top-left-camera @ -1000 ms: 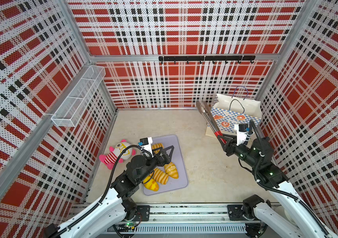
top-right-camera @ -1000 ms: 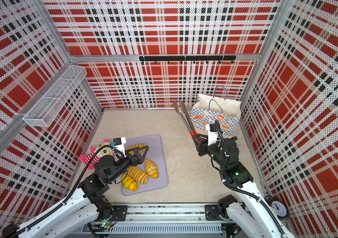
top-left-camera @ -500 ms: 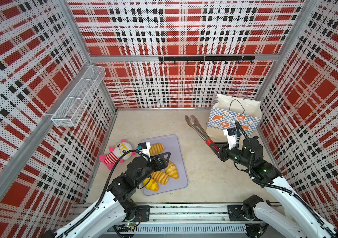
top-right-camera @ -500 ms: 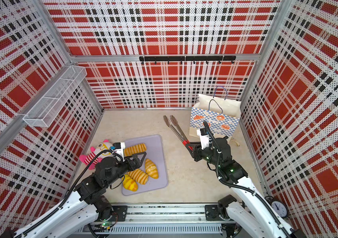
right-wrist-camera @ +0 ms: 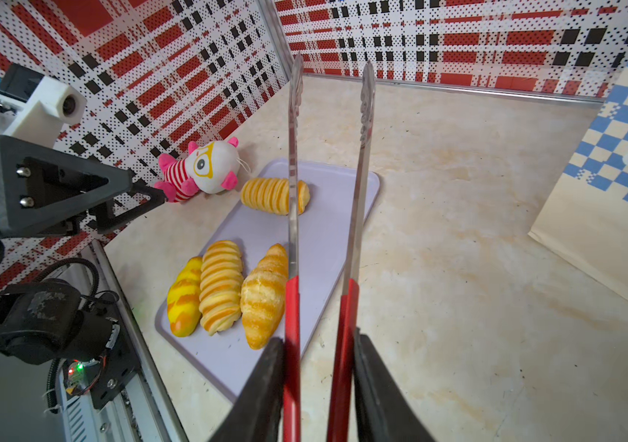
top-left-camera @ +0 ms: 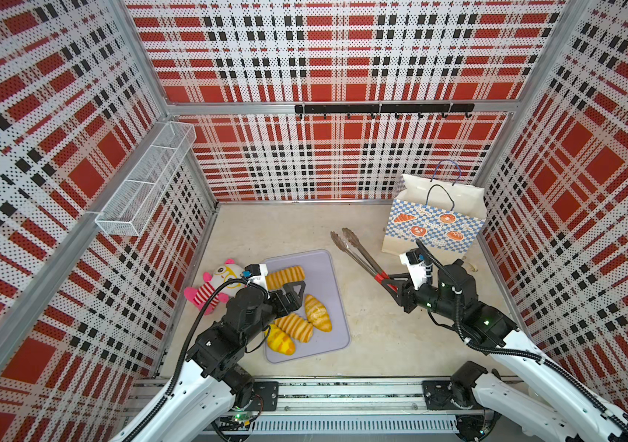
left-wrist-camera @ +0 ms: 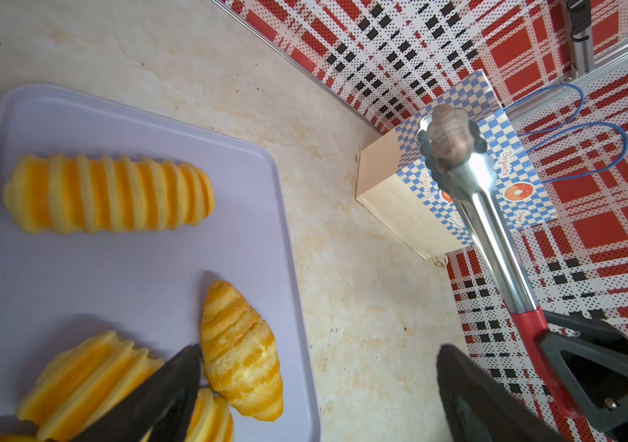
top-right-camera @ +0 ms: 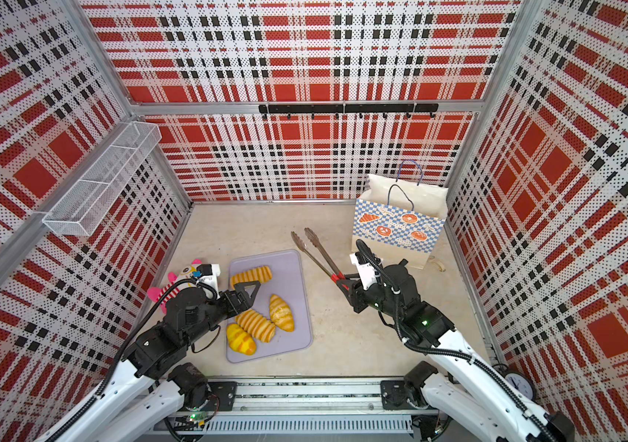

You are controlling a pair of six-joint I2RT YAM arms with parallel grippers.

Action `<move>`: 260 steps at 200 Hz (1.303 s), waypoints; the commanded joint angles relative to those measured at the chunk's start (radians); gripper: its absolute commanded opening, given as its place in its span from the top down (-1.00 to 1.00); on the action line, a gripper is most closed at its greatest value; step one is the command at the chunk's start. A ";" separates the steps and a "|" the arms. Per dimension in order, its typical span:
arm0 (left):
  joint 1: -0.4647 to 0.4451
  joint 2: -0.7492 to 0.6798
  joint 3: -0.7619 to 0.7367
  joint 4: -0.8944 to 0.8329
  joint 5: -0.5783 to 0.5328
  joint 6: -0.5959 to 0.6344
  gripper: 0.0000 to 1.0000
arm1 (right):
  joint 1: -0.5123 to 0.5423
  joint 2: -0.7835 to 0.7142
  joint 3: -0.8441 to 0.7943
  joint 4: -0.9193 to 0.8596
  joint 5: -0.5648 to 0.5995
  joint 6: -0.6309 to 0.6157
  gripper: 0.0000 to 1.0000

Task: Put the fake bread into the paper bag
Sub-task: 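Swing the empty tongs with the right gripper back toward the tray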

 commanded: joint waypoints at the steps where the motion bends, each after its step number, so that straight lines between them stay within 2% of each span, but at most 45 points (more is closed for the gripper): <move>1: 0.027 -0.022 0.023 -0.051 0.056 0.003 -0.96 | 0.038 -0.008 0.009 0.021 0.044 -0.062 0.36; 23: 0.050 -0.029 0.023 -0.075 0.104 0.003 -0.96 | 0.059 0.000 0.029 -0.044 0.055 -0.047 0.35; 65: 0.068 -0.047 0.026 -0.129 0.141 0.010 -0.96 | 0.103 0.002 0.068 -0.169 0.056 0.061 0.34; 112: 0.069 -0.072 -0.011 -0.145 0.183 -0.001 -0.96 | 0.227 0.010 0.071 -0.247 0.088 0.205 0.32; 141: 0.067 -0.064 -0.040 -0.158 0.217 0.003 -0.96 | 0.334 0.023 0.060 -0.260 0.160 0.269 0.29; 173: 0.068 -0.071 -0.050 -0.176 0.234 0.008 -0.96 | 0.405 0.042 0.030 -0.246 0.213 0.332 0.29; 230: 0.068 -0.094 -0.057 -0.181 0.237 0.008 -0.96 | 0.422 0.035 -0.033 -0.176 0.235 0.389 0.32; 260: 0.068 -0.091 -0.055 -0.185 0.237 0.010 -0.96 | 0.422 0.018 -0.088 -0.146 0.272 0.406 0.17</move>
